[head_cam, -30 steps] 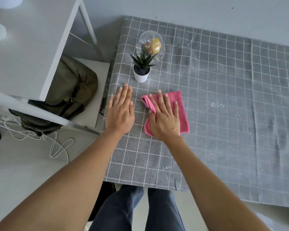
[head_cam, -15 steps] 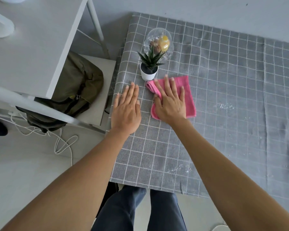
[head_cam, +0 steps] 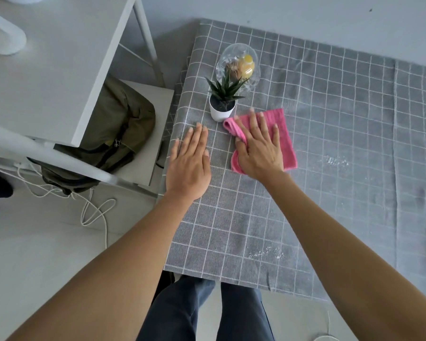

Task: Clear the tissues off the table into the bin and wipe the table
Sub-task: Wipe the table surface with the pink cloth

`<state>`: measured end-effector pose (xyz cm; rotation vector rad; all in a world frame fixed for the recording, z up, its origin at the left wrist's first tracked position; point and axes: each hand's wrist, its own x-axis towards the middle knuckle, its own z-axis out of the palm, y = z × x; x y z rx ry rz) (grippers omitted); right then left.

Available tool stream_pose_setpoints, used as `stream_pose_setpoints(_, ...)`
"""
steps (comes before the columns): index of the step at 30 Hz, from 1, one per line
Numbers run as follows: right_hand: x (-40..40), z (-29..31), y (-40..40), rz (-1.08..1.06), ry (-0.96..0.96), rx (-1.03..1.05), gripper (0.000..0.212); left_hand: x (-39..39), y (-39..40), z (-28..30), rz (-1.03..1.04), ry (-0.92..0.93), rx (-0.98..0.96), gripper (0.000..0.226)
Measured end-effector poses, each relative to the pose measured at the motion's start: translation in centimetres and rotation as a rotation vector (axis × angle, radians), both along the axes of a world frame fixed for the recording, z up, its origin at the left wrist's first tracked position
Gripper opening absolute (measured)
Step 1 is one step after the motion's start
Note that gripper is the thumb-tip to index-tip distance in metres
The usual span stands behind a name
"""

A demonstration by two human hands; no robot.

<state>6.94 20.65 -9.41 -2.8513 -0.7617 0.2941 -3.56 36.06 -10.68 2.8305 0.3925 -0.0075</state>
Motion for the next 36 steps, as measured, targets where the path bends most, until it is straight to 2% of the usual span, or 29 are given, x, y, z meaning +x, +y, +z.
stream_pose_setpoints(5, 0.7, -0.1, -0.9, 0.073, -0.026, 0.001, 0.051, 0.1, 0.0, 0.1, 0.0, 0.004, 0.004, 0.055)
stream_pose_setpoints(11, 3.2, -0.3, -0.5, -0.199, 0.002, 0.005, 0.054, 0.0, 0.0, -0.1, -0.002, 0.009, 0.002, 0.054)
stream_pose_setpoints(13, 2.0, -0.3, 0.1, -0.205, 0.006, -0.001, 0.055, 0.0, 0.1, 0.0, 0.0, 0.009, 0.002, 0.054)
stream_pose_setpoints(17, -3.0, 0.0, 0.6, -0.074, 0.0, 0.003, 0.055, -0.1, 0.1, 0.2, -0.008, -0.015, -0.012, 0.054)
stream_pose_setpoints(22, -8.6, -0.1, -2.5, -0.024, 0.005, 0.021, 0.055, -0.1, 0.2, 0.5, -0.027, -0.021, -0.027, 0.054)
stream_pose_setpoints(29, -9.5, -0.3, -10.5, -0.452, 0.024, 0.01, 0.056, -0.3, 0.1, 0.8, -0.033, 0.026, -0.027, 0.054)
stream_pose_setpoints(36, -10.7, -0.3, -8.9, -0.489, 0.032, -0.034, 0.058, -7.8, -2.7, 0.7, -0.135, 0.072, -0.031, 0.055)
